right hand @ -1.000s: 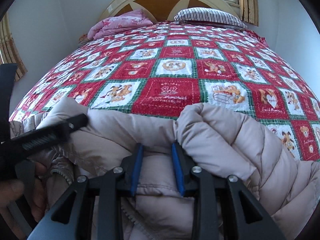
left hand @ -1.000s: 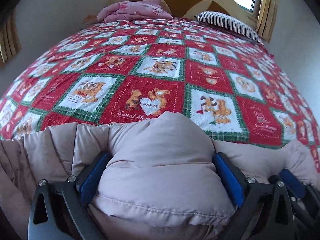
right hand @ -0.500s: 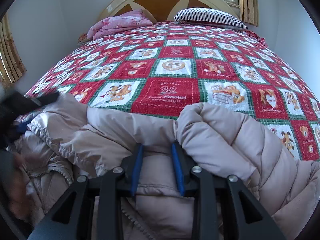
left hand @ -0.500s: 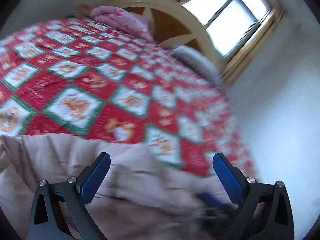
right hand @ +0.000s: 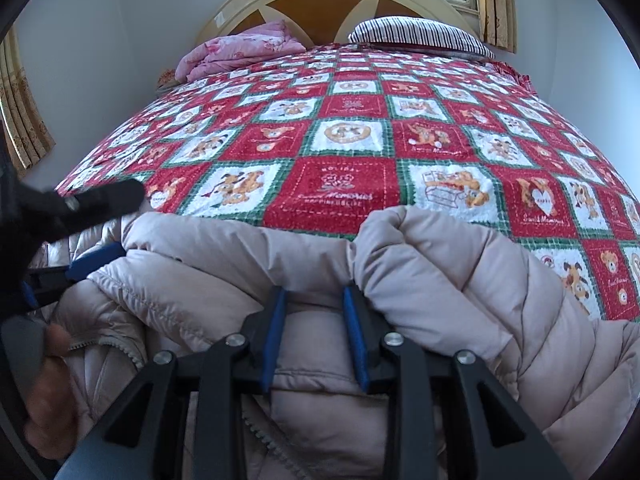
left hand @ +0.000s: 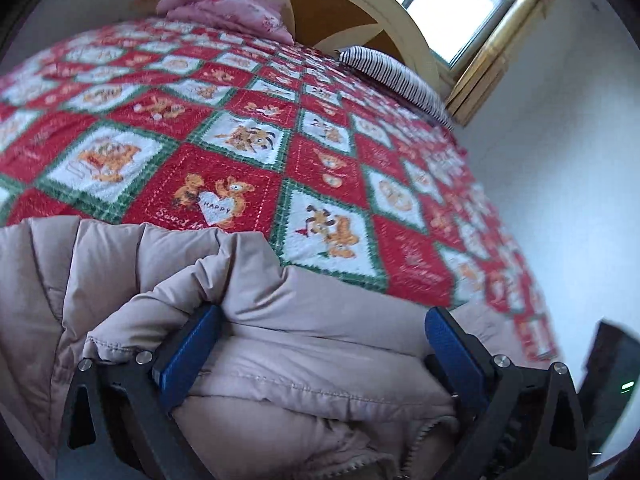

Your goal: Fold large clothes

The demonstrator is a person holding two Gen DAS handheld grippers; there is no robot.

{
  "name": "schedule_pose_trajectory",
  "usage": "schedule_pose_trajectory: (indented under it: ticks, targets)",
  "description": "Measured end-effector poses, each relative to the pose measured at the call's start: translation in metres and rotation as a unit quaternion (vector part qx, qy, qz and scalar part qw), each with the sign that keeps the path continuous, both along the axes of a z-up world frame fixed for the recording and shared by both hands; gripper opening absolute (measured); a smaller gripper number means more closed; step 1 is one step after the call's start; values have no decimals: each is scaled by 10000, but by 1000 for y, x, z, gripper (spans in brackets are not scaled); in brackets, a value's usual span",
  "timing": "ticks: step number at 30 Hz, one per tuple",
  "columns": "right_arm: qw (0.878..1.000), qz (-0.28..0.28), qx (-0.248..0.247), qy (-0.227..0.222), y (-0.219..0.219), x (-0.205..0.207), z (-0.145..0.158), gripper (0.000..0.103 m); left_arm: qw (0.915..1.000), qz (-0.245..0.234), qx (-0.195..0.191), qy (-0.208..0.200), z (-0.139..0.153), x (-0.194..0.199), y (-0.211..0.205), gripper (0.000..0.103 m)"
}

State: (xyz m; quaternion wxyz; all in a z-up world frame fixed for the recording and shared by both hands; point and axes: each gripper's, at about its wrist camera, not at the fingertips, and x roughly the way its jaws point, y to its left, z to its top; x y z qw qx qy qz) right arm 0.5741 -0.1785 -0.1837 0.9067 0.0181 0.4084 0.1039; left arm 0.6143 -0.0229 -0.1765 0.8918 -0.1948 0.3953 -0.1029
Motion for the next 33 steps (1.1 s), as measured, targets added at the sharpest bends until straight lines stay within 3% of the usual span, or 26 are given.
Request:
schedule_pose_trajectory:
  ticks: [5, 11, 20, 33]
  targets:
    - [10000, -2, -15, 43, 1, 1, -1, 33, 9993, 13, 386, 3, -6, -3, -1, 102]
    - [9999, -6, -148, 72, 4, 2, -2, 33, 9936, 12, 1121, 138, -9, 0, -20, 102]
    - [9998, -12, -199, 68, 4, 2, -2, 33, 9846, 19, 1725, 292, -13, 4, -35, 102]
    - [9995, -11, -295, 66, 6, 2, -3, 33, 9840, 27, 1752, 308, -14, 5, -36, 102]
